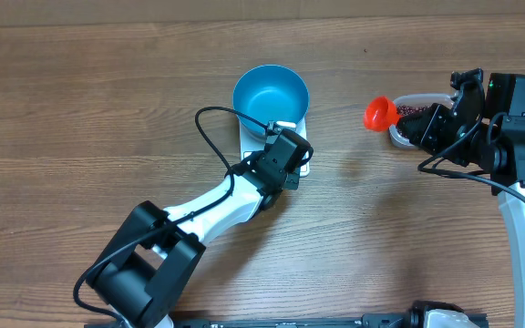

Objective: Scoop item into bowl and weigh 150g on scale

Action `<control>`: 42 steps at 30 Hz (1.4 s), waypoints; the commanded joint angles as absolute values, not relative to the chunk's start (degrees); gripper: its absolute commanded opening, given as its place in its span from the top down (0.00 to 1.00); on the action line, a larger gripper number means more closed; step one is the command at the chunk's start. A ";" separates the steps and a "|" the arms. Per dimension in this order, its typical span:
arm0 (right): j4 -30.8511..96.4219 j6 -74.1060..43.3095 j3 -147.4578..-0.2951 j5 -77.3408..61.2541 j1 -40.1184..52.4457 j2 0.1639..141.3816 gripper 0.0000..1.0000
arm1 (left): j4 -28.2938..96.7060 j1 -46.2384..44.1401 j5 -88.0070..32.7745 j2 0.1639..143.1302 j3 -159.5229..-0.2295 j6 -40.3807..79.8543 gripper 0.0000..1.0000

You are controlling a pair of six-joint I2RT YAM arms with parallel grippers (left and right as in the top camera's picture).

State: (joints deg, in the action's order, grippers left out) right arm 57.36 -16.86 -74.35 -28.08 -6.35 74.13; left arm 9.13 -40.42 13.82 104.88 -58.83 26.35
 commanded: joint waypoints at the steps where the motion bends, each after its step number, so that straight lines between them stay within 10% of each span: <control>1: 57.23 -16.36 -75.61 -27.90 -6.61 72.75 0.96 | 8.23 -40.49 15.68 106.96 -58.54 24.80 0.96; 42: 57.39 -16.19 -75.61 -27.90 -6.61 72.75 0.96 | 4.21 -40.42 17.15 109.43 -58.54 23.97 0.96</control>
